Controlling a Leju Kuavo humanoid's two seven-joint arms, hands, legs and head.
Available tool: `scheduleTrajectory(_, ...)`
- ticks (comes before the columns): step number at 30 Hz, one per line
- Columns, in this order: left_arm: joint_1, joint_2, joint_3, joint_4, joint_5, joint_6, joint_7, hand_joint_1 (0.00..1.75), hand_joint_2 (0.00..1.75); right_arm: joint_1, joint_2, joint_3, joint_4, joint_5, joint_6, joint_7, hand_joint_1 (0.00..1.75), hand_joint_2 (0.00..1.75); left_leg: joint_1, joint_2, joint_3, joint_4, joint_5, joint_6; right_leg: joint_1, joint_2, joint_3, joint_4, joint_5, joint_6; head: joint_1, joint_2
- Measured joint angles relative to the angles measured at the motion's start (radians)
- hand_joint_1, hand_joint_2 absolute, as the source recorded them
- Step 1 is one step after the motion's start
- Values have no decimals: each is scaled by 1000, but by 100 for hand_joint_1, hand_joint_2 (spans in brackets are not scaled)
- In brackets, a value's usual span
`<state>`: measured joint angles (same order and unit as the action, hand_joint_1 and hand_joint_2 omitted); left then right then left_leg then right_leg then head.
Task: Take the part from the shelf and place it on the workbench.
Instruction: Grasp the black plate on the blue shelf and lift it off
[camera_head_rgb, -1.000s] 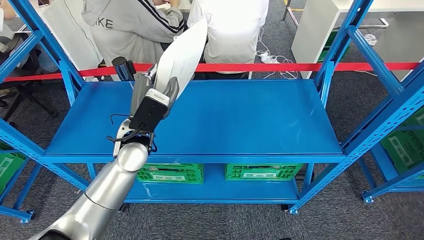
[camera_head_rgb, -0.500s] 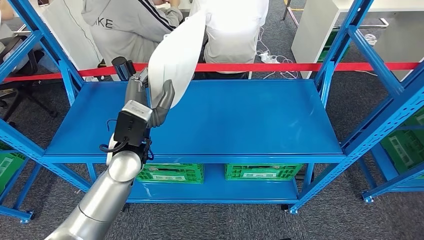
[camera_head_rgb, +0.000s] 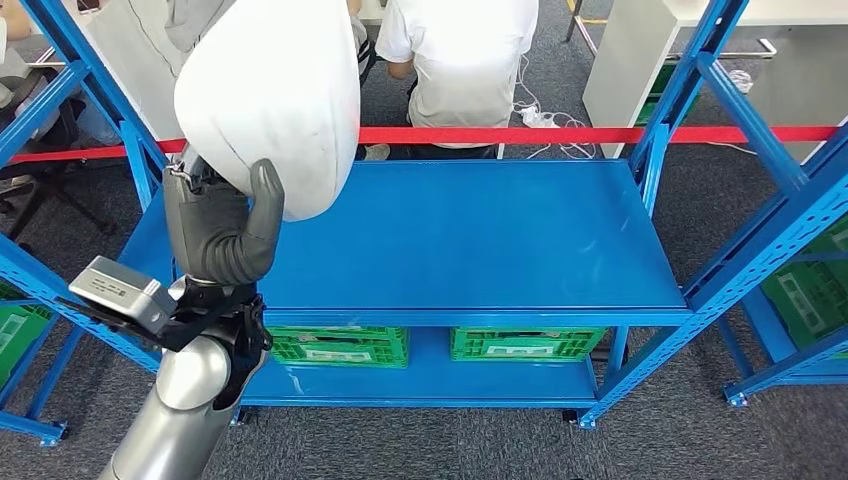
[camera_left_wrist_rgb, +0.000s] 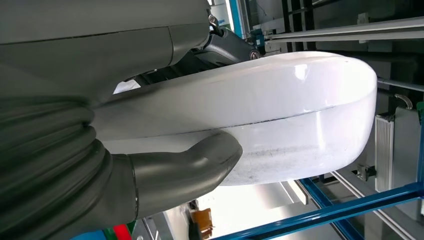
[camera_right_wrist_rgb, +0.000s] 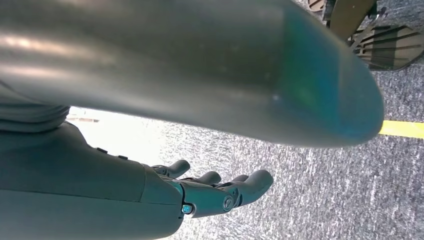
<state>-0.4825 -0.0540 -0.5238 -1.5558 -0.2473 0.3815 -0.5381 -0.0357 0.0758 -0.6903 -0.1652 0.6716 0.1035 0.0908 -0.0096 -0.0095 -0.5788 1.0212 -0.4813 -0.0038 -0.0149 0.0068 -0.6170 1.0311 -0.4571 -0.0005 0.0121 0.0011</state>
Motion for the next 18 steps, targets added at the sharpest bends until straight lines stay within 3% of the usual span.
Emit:
scheduleTrajectory(2,2,2,0,-8,7,0,0,175,175,0,0,-1,0,1,0,-2,0,0,2,0,3,-5,8,6,0,0,2,-3,4,6,0,0)
scheduleTrajectory(4,2,2,0,-12,10,-2,-1,175,175,0,0,-4,0,1,-1,-3,0,0,10,4,9,-20,24,14,2,0,-4,15,-15,13,1,0)
scheduleTrajectory(5,2,2,0,-13,12,-5,-2,175,175,0,0,-5,0,1,-1,-3,0,0,15,6,10,-27,30,17,3,0,-17,48,-42,16,3,0)
scheduleTrajectory(7,5,2,0,-13,14,-9,-2,175,175,0,0,-7,0,1,-1,-2,0,0,17,9,5,-27,34,19,-2,-1,-64,168,-113,24,5,0)
scheduleTrajectory(9,10,3,0,-13,14,-10,-2,175,175,0,0,-8,0,2,-2,0,0,0,19,12,-5,-20,35,17,-8,-2,-95,254,-142,33,6,0)
scheduleTrajectory(10,12,3,0,-13,13,-10,-3,175,175,0,0,-9,0,2,-2,1,0,0,22,12,-11,-15,35,14,-11,-2,-86,247,-129,38,6,0)
scheduleTrajectory(13,28,9,0,-23,2,6,-13,175,175,-2,2,-9,0,9,-2,7,0,0,31,10,-30,6,34,-5,-20,-1,11,85,-65,50,8,0)
scheduleTrajectory(15,50,17,0,-39,-7,24,-25,175,175,-3,6,-9,0,17,-3,12,0,0,28,7,-38,18,33,-23,-21,7,38,36,-56,37,9,0)
scheduleTrajectory(18,88,36,2,-65,-13,40,-34,175,175,-3,9,-9,0,28,-5,19,0,0,28,3,-45,23,35,-44,-19,10,26,38,-52,-2,7,0)
